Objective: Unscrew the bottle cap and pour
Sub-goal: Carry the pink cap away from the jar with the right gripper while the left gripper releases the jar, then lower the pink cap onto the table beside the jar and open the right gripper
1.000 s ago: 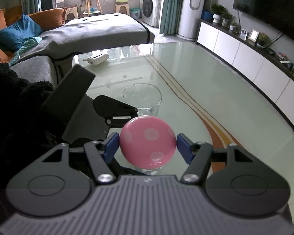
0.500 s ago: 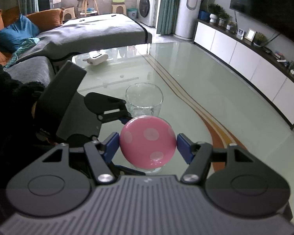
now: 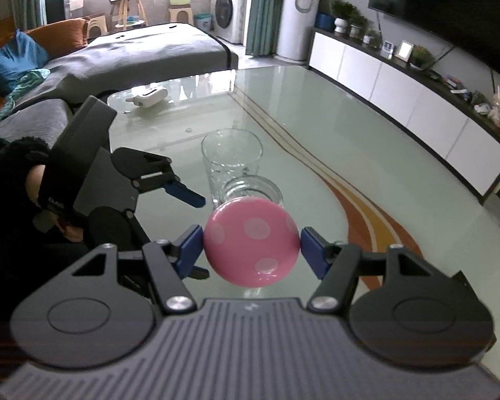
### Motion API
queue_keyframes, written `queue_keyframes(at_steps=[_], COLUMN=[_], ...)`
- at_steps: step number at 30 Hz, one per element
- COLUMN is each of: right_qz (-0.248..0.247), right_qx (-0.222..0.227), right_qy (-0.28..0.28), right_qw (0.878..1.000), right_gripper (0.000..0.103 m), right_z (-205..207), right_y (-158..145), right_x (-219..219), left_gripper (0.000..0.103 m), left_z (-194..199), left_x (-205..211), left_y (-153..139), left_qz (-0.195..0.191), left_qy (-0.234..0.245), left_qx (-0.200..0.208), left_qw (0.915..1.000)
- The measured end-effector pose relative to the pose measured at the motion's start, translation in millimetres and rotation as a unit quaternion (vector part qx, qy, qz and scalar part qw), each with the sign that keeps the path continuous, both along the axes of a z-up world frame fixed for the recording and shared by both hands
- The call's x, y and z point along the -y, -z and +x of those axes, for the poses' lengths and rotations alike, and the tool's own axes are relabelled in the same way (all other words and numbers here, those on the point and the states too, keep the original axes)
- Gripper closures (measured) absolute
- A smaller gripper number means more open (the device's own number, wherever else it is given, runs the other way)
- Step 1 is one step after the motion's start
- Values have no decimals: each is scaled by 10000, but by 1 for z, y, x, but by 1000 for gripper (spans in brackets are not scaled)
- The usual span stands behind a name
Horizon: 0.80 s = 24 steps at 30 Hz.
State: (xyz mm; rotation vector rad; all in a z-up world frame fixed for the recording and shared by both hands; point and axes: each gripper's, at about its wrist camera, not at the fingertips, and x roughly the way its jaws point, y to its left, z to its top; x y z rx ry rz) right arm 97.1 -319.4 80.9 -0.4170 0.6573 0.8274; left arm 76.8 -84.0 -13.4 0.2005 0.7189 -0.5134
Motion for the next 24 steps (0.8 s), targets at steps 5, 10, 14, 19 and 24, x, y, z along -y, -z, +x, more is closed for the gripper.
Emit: queue_keyframes(at_steps=[5, 10, 14, 19, 24], right_qz=[3, -30, -84, -97, 1], right_qx=[-22, -149, -314, -524, -659], right_qy=[386, 922, 1342, 1728, 2017], right_qw=[9993, 9956, 9904, 9835, 9772], right_gripper=[39, 39, 39, 39, 38], right_z=[3, 7, 9, 10, 11], right_y=[11, 30, 51, 71, 81], right_x=[11, 20, 23, 23, 26], left_gripper=[9, 7, 7, 6, 6], left_z=[-17, -26, -28, -29, -36], left_x=[-3, -7, -14, -22, -22], left_y=[0, 0, 4, 9, 14], left_qz=[-19, -45, -83, -83, -45], left_qy=[-10, -101, -275, -446, -480], left_qx=[-14, -18, -82, -164, -213], left_qw=[10000, 9999, 9996, 9988, 9986])
